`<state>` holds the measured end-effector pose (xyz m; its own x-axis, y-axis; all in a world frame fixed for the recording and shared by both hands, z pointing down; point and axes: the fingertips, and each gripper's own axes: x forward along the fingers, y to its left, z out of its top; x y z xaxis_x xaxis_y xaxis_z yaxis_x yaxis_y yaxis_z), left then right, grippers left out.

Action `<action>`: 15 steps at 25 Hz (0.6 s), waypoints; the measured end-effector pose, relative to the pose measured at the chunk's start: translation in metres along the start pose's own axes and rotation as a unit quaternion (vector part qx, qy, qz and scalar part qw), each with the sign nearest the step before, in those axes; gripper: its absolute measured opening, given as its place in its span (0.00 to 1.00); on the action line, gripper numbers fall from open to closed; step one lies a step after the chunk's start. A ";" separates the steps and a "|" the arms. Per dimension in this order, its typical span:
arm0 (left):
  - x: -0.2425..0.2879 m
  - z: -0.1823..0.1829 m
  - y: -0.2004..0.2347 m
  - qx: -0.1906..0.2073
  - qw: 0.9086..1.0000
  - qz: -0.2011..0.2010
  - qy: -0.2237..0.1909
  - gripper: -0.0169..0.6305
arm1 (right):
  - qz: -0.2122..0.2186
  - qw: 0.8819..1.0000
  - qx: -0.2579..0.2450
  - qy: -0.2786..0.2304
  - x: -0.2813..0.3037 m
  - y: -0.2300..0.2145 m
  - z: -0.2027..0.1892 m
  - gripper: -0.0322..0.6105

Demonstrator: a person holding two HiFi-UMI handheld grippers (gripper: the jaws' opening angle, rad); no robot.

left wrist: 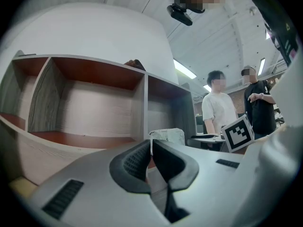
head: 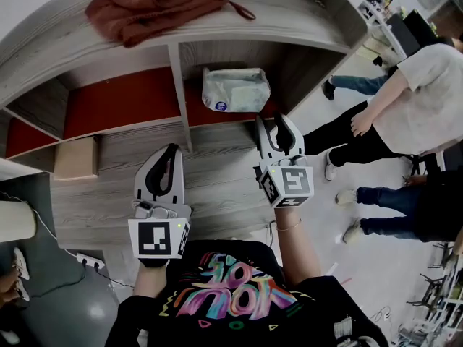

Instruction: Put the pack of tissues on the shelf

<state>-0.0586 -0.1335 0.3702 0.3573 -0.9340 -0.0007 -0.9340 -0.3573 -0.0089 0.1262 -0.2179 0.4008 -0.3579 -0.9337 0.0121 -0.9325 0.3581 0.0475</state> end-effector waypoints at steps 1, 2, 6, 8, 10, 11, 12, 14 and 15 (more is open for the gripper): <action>0.000 0.000 -0.001 0.001 1.000 0.000 -0.001 0.08 | 0.004 1.000 -0.010 -0.003 -0.002 0.002 0.004 0.28; 0.000 0.000 -0.001 0.001 1.000 0.000 -0.001 0.08 | 0.008 1.000 -0.023 -0.006 -0.005 0.004 0.007 0.28; -0.004 0.004 -0.004 0.005 1.000 0.000 -0.003 0.08 | 0.038 0.996 -0.060 -0.049 -0.016 0.022 0.033 0.28; -0.006 0.006 -0.005 0.007 1.000 -0.001 -0.003 0.08 | 0.055 0.993 -0.066 -0.075 -0.023 0.033 0.050 0.28; -0.006 0.007 -0.007 0.008 1.000 -0.003 -0.003 0.08 | 0.070 0.991 -0.066 -0.088 -0.032 0.042 0.059 0.28; -0.006 0.007 -0.008 0.007 1.000 -0.003 -0.004 0.08 | 0.078 0.990 -0.066 -0.092 -0.036 0.045 0.063 0.28; -0.006 0.008 -0.009 0.002 1.000 -0.002 -0.006 0.08 | 0.085 0.989 -0.066 -0.096 -0.040 0.049 0.065 0.28; -0.007 0.008 -0.010 -0.002 1.000 0.000 -0.006 0.08 | 0.098 0.988 -0.069 -0.098 -0.049 0.057 0.067 0.28; -0.008 0.007 -0.011 0.000 1.000 -0.001 -0.004 0.08 | 0.103 0.988 -0.068 -0.097 -0.053 0.061 0.067 0.28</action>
<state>-0.0511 -0.1219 0.3637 0.3597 -0.9330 -0.0093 -0.9331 -0.3596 -0.0093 0.0855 -0.1460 0.3365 -0.5541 -0.8178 -0.1553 -0.8285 0.5237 0.1984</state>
